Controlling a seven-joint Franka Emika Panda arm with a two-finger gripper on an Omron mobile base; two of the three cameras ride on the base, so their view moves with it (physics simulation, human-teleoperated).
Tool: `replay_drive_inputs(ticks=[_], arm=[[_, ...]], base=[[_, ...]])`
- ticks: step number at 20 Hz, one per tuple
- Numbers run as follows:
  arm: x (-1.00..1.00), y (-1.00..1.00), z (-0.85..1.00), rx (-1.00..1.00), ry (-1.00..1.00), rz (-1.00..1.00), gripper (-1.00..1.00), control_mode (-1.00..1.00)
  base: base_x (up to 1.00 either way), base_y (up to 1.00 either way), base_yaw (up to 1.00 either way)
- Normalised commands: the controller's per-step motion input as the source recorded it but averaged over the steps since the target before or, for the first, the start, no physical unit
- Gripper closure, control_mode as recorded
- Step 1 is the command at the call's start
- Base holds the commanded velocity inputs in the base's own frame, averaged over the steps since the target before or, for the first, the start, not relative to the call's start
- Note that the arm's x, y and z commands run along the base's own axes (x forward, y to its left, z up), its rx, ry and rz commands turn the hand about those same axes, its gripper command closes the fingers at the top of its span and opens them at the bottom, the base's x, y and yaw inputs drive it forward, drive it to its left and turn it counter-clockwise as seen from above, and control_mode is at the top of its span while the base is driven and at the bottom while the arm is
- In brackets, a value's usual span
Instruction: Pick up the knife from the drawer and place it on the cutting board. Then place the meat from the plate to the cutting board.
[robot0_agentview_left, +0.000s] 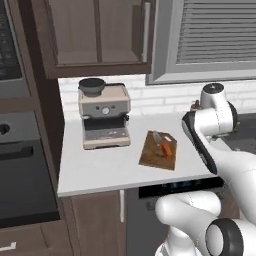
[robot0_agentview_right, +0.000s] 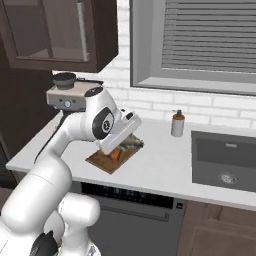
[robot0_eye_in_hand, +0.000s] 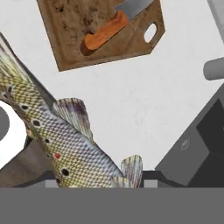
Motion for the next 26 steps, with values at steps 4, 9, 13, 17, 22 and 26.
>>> replay_drive_inputs(ticks=[4, 9, 13, 17, 22, 26], arm=[[0.0, 0.0, 0.0, 0.0, 0.0, 0.0, 1.0, 1.0], [0.2, 0.31, -0.16, -0.01, 0.0, -0.11, 1.0, -1.0], [0.35, 0.05, -0.41, 0.03, 0.0, -0.44, 1.0, -1.0], [0.39, -0.24, -0.51, 0.1, 0.0, -0.58, 1.0, -1.0], [0.39, -0.06, -0.37, 0.07, 0.0, -0.31, 1.0, -1.0], [0.34, -0.2, -0.29, 0.12, -0.02, 0.0, 1.0, -1.0]], base=[[0.25, 0.99, -0.12], [0.08, 0.34, -0.1], [0.0, 0.0, 0.0], [0.0, 0.0, 0.0], [0.0, 0.0, 0.0], [0.0, 0.0, 0.0]])
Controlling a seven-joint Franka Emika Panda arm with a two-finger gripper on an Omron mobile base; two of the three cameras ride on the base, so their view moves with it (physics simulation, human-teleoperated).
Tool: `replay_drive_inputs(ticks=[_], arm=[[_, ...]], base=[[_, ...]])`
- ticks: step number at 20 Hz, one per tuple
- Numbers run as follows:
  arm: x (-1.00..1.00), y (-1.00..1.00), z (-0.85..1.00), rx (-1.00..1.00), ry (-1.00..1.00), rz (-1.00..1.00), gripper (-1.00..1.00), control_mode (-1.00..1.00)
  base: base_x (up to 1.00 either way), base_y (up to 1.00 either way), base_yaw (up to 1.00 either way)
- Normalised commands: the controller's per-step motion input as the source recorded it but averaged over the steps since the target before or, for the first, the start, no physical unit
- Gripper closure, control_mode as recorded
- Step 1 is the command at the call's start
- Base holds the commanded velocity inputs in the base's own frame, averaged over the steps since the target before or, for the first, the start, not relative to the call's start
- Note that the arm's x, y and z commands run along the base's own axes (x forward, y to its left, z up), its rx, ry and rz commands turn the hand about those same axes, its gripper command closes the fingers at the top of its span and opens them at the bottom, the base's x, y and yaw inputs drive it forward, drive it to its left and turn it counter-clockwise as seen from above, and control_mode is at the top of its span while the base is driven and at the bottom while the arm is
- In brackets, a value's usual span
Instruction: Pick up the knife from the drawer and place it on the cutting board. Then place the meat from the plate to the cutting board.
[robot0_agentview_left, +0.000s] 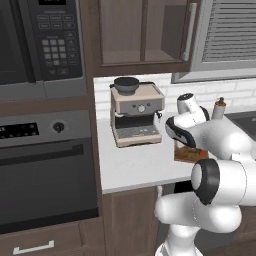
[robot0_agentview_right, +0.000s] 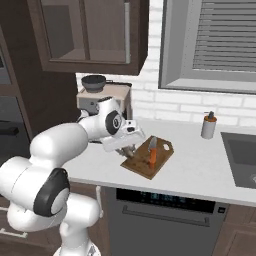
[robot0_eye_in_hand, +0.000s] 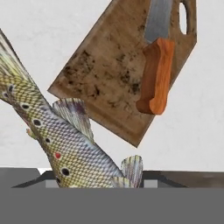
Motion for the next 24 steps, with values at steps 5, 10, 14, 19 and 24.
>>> replay_drive_inputs(ticks=[5, 10, 14, 19, 24], arm=[[0.05, -0.18, -0.44, 0.04, -0.07, 0.03, 1.0, -1.0], [0.01, -0.01, -0.26, 0.0, -0.05, 0.0, 1.0, -1.0], [0.03, -0.03, -0.13, 0.01, -0.05, 0.0, 1.0, -1.0], [0.11, -0.13, -0.02, 0.03, -0.06, 0.01, 1.0, -1.0], [0.18, -0.09, -0.04, 0.03, -0.04, 0.02, 1.0, -1.0]], base=[[0.0, 0.0, 0.0], [0.0, 0.0, 0.0], [0.0, 0.0, 0.0], [0.0, 0.0, 0.0], [0.0, 0.0, 0.0]])
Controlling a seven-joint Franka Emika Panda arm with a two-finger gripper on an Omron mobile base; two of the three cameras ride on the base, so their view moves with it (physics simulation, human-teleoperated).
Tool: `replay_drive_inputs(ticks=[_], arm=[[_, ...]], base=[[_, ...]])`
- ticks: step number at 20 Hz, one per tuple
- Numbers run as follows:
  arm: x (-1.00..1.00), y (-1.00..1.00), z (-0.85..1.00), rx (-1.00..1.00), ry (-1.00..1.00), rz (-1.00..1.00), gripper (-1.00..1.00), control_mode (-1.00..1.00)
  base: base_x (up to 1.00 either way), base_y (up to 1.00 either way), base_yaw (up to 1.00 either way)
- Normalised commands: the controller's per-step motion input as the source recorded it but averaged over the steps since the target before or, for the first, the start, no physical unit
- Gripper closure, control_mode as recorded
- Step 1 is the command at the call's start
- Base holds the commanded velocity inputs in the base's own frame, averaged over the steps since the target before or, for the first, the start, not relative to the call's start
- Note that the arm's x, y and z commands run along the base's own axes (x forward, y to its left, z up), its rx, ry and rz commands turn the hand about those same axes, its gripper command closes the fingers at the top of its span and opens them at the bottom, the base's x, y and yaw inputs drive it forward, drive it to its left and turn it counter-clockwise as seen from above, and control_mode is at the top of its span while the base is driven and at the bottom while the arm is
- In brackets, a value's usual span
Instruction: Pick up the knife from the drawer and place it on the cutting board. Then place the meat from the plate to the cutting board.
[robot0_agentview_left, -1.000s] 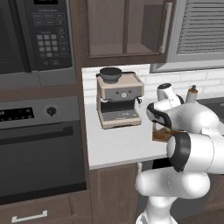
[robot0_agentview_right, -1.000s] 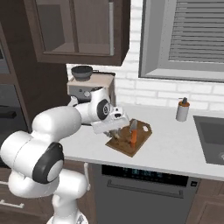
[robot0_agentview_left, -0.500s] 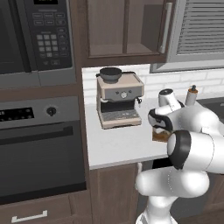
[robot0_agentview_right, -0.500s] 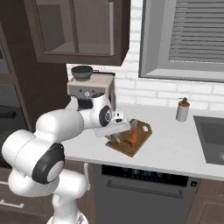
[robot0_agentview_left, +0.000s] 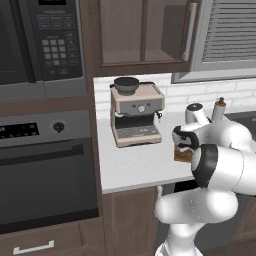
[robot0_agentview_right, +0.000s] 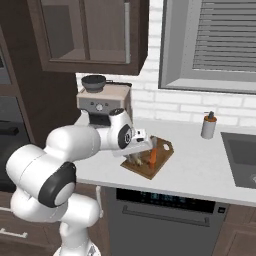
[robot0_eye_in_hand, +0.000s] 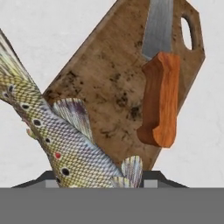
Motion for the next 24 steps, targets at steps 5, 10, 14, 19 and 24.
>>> replay_drive_inputs(ticks=[5, 10, 14, 19, 24], arm=[[0.17, 0.0, -0.17, 0.02, -0.01, 0.01, 1.0, -1.0], [0.08, 0.0, -0.21, 0.02, 0.0, 0.0, 1.0, -1.0], [0.1, 0.0, -0.16, 0.01, 0.0, 0.0, 1.0, -1.0], [0.14, 0.0, -0.09, 0.0, 0.0, 0.0, 1.0, -1.0], [0.25, 0.0, -0.14, 0.0, 0.0, 0.0, 1.0, -1.0]], base=[[0.0, 0.0, 0.0], [0.0, 0.0, 0.0], [0.0, 0.0, 0.0], [0.0, 0.0, 0.0], [0.0, 0.0, 0.0]])
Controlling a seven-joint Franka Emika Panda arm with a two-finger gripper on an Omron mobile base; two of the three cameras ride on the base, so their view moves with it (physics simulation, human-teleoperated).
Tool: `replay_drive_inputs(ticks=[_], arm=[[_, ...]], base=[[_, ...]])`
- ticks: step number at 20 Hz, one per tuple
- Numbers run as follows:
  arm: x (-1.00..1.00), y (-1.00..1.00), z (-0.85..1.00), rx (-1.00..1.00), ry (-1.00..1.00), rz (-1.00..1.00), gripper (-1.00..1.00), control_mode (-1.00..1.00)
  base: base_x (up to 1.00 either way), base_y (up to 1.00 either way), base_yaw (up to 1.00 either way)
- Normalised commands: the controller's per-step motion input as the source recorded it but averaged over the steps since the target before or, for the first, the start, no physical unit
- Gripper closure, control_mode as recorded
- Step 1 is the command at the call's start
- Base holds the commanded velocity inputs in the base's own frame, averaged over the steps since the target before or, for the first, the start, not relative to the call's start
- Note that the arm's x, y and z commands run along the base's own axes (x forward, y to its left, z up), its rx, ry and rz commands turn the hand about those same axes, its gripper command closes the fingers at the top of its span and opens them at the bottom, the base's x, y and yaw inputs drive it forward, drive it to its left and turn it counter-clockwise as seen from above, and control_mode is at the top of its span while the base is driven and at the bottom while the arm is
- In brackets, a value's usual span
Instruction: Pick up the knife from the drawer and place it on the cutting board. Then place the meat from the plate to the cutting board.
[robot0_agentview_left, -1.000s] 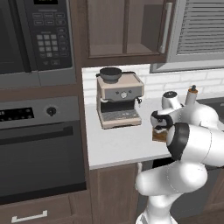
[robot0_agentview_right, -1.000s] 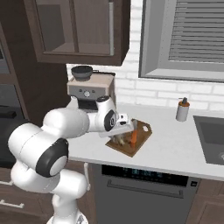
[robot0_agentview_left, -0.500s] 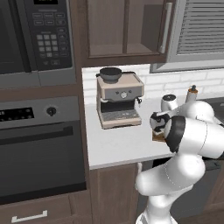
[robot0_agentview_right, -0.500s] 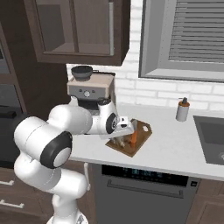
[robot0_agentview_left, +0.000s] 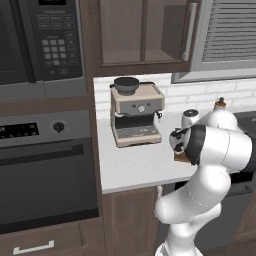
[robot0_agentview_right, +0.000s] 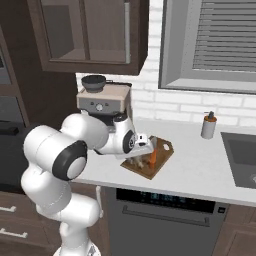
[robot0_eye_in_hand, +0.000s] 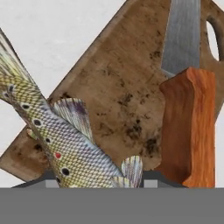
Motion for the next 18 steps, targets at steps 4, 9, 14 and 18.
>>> replay_drive_inputs(ticks=[4, 9, 14, 18], arm=[[0.24, -0.02, -0.2, 0.0, 0.0, 0.0, 1.0, -1.0], [0.17, -0.04, -0.21, 0.0, 0.0, 0.0, 1.0, -1.0], [0.14, 0.0, -0.22, 0.0, 0.0, 0.0, -1.0, -1.0], [0.02, 0.0, -0.03, 0.0, -0.04, 0.0, -1.0, -1.0]], base=[[0.0, 0.0, 0.0], [0.0, 0.0, 0.0], [0.0, 0.0, 0.0], [0.0, 0.0, 0.0]])
